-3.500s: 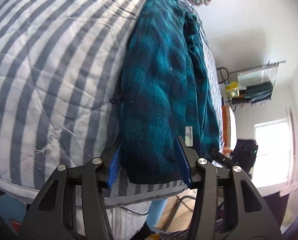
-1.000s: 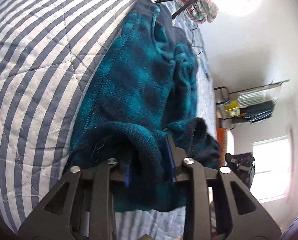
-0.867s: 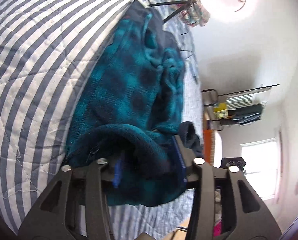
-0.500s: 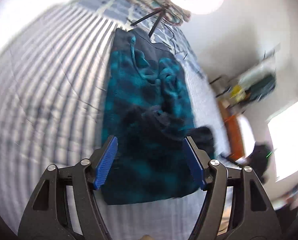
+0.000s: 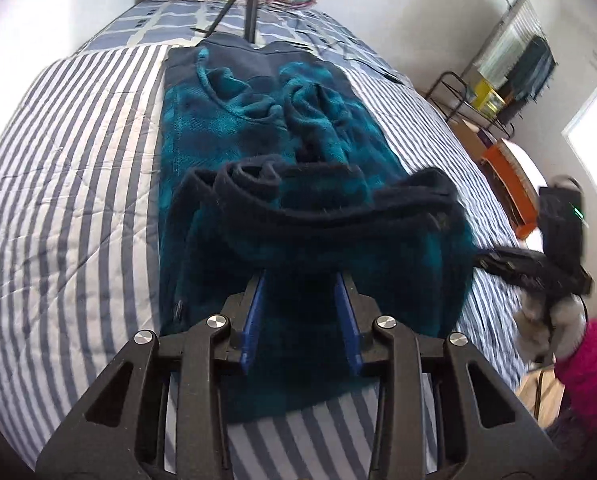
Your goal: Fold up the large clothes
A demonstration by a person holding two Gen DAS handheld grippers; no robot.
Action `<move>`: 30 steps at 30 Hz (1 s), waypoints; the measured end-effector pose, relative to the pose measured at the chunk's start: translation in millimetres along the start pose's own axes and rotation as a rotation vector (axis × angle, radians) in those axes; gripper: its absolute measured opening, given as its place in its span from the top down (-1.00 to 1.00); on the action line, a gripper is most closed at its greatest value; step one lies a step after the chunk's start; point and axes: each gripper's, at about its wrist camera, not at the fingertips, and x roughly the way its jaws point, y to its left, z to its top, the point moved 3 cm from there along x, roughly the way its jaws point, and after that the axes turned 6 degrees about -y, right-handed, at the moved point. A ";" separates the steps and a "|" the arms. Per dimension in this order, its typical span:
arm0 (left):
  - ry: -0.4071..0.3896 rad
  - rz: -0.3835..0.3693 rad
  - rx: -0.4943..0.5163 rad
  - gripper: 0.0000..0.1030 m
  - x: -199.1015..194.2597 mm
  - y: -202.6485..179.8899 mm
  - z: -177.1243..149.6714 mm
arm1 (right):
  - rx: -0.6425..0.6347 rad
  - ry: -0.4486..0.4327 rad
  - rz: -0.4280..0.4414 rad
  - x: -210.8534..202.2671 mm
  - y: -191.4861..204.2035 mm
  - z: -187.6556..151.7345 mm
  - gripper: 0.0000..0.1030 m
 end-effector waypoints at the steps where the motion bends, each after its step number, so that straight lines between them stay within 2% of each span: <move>1: -0.006 0.016 -0.010 0.33 5.8 3.1 2.5 | -0.009 -0.006 0.000 -2.9 1.9 0.2 0.81; 2: -0.012 0.047 -0.015 0.33 14.2 7.7 4.4 | -0.029 -0.011 -0.018 -6.2 3.7 -0.1 0.83; 5: 0.025 0.150 -0.062 0.74 44.1 31.1 1.1 | -0.029 0.007 -0.079 -7.0 -0.6 -6.1 0.85; 9: -0.007 0.096 -0.113 0.74 41.9 40.5 5.0 | 0.005 0.043 -0.107 -0.7 -5.6 -11.0 0.82; 11: -0.014 0.094 -0.077 0.74 32.1 39.0 7.9 | 0.003 0.039 -0.120 -9.2 -2.9 -6.8 0.53; 14: -0.043 0.114 0.007 0.74 11.6 33.3 10.4 | -0.083 -0.038 -0.166 -30.3 12.1 -0.1 0.46; 17: -0.060 0.090 0.025 0.74 -0.6 28.2 7.2 | -0.176 -0.156 -0.137 -44.9 37.0 6.3 0.46; 20: -0.068 0.077 0.048 0.74 -1.9 19.0 4.8 | -0.247 -0.225 -0.090 -38.7 64.0 12.0 0.46; 23: -0.062 0.069 0.096 0.74 4.7 4.4 5.3 | -0.315 -0.178 -0.027 -16.0 89.3 16.5 0.54; 24: -0.063 0.076 0.116 0.74 7.4 0.4 4.6 | -0.348 -0.165 -0.031 -7.8 96.2 17.7 0.54; 26: -0.060 0.095 0.127 0.74 14.7 -2.7 4.2 | -0.413 -0.131 -0.092 14.1 103.0 20.9 0.57; 28: -0.040 0.098 0.111 0.73 26.5 0.9 6.3 | -0.408 -0.100 -0.123 29.3 99.4 23.2 0.58; 30: 0.009 0.133 0.092 0.64 44.7 12.5 2.9 | -0.371 -0.065 -0.171 47.8 84.4 25.2 0.64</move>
